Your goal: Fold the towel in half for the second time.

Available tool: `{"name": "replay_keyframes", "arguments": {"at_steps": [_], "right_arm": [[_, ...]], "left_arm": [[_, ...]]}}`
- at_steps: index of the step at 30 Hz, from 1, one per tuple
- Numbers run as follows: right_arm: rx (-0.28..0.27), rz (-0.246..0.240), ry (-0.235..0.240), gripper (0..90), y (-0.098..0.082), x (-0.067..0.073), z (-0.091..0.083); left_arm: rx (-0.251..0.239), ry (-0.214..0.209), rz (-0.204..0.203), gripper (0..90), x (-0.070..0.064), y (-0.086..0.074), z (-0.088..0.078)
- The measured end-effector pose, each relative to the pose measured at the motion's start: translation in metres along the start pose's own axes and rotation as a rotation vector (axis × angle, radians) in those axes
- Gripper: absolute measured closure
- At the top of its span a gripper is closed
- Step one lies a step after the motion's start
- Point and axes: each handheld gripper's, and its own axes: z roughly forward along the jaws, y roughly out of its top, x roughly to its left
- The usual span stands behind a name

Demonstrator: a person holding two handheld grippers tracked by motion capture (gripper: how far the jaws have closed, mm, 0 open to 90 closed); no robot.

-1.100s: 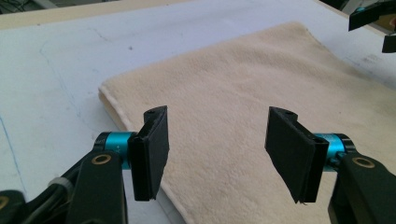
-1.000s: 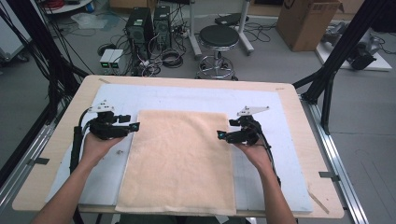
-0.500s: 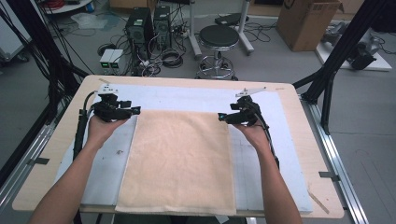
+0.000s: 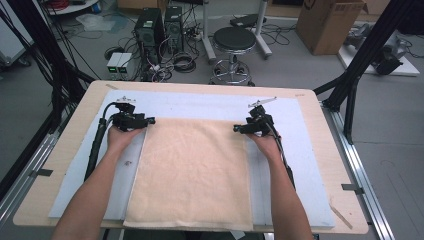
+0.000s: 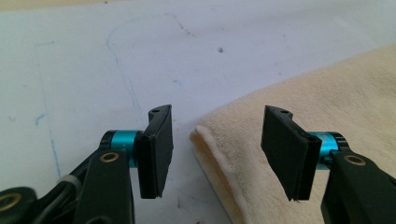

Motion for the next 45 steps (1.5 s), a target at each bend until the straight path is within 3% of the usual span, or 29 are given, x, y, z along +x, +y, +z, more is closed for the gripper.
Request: {"name": "replay_keyframes", "arguments": {"at_steps": [4, 8, 12, 14, 18, 21, 22, 25, 26, 28, 31, 33, 36, 40, 43, 45], "right_arm": [[0.035, 0.031, -0.003, 33.6, -0.005, -0.006, 0.008], [0.016, 0.029, 0.015, 45.5, -0.005, -0.008, 0.009], [0.009, 0.020, 0.096, 77.1, -0.003, -0.006, 0.013], [0.017, 0.005, 0.099, 81.5, 0.000, -0.005, 0.013], [0.009, 0.018, 0.082, 82.6, 0.014, -0.009, 0.003], [-0.067, 0.017, 0.054, 82.8, 0.023, -0.011, -0.009], [-0.060, 0.031, 0.055, 82.8, 0.027, -0.013, -0.012], [-0.129, 0.007, 0.034, 82.7, 0.041, -0.013, -0.026], [-0.141, 0.019, 0.040, 82.7, 0.046, -0.014, -0.031], [-0.161, -0.010, 0.030, 82.6, 0.057, -0.014, -0.039], [-0.220, -0.014, 0.039, 82.5, 0.071, -0.012, -0.054], [-0.235, -0.015, 0.050, 82.4, 0.074, -0.012, -0.058], [-0.205, -0.006, 0.070, 82.2, 0.070, -0.013, -0.054], [-0.170, -0.004, 0.093, 82.2, 0.063, -0.010, -0.048], [-0.207, -0.005, 0.114, 82.2, 0.056, -0.007, -0.049], [-0.192, -0.015, 0.129, 82.2, 0.051, -0.007, -0.050]], "left_arm": [[0.020, -0.009, -0.031, 44.8, 0.000, -0.004, 0.010], [0.026, -0.009, -0.037, 57.2, 0.000, -0.006, 0.014], [0.032, -0.016, -0.044, 79.9, 0.001, -0.003, 0.015], [0.044, -0.014, -0.033, 82.0, 0.000, 0.001, 0.015], [0.013, -0.007, 0.000, 83.2, -0.004, 0.018, 0.010], [-0.039, 0.010, 0.017, 83.3, -0.008, 0.035, 0.003], [-0.050, 0.008, 0.025, 83.3, -0.009, 0.041, 0.000], [-0.093, 0.021, 0.056, 83.3, -0.012, 0.059, -0.009], [-0.110, 0.021, 0.060, 83.3, -0.012, 0.065, -0.012], [-0.148, 0.024, 0.073, 83.2, -0.013, 0.074, -0.019], [-0.197, 0.020, 0.075, 83.2, -0.012, 0.082, -0.029], [-0.211, 0.001, 0.068, 83.3, -0.011, 0.082, -0.032], [-0.193, -0.001, 0.083, 83.3, -0.011, 0.075, -0.029], [-0.193, -0.016, 0.064, 83.5, -0.009, 0.057, -0.028], [-0.203, -0.041, 0.060, 83.5, -0.007, 0.047, -0.032], [-0.212, -0.056, 0.069, 83.5, -0.009, 0.043, -0.035]]}}
